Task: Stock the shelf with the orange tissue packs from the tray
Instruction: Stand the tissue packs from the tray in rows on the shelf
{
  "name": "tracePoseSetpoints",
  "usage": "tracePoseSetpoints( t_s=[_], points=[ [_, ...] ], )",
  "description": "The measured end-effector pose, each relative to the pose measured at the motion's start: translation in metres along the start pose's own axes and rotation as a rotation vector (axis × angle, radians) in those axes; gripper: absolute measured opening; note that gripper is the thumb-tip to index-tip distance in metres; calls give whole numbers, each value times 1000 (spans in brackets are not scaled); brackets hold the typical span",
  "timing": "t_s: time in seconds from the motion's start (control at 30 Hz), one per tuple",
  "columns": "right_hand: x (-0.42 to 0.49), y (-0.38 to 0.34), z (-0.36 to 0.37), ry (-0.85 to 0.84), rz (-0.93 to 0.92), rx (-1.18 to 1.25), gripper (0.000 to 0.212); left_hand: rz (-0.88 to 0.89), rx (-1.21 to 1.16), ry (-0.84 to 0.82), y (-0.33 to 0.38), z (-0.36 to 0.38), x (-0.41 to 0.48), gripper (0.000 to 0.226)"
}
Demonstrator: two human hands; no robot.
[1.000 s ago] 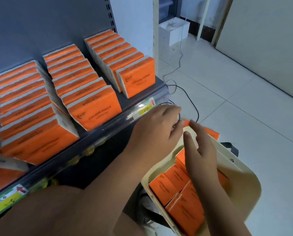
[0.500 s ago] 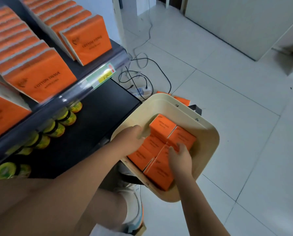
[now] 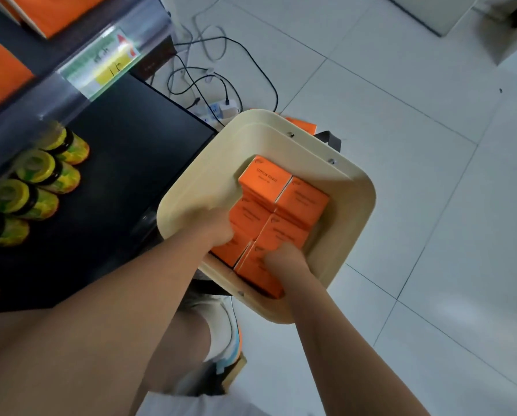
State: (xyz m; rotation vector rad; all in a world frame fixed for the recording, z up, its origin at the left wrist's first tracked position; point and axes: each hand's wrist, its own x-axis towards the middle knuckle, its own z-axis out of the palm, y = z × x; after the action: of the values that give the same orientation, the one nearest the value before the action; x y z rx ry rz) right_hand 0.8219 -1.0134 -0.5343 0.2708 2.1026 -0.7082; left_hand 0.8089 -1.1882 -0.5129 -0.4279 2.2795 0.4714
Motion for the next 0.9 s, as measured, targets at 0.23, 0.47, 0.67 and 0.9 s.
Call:
tracePoseSetpoints(
  t_s=[0.23,0.47,0.67,0.9],
  points=[
    [6,7,7,1,-60,-170,67,162,346,-157,-12,17,39,66],
    [-4,6,2,92,-131,-116,25,264,644,23,-2,14,38,34],
    [-15,4,-5,92,-206,-56,22,260,416,35,-4,3,27,15],
    [-39,-17,-51,155,-427,5,24,240,87,42,3,-61,-6,14]
  ],
)
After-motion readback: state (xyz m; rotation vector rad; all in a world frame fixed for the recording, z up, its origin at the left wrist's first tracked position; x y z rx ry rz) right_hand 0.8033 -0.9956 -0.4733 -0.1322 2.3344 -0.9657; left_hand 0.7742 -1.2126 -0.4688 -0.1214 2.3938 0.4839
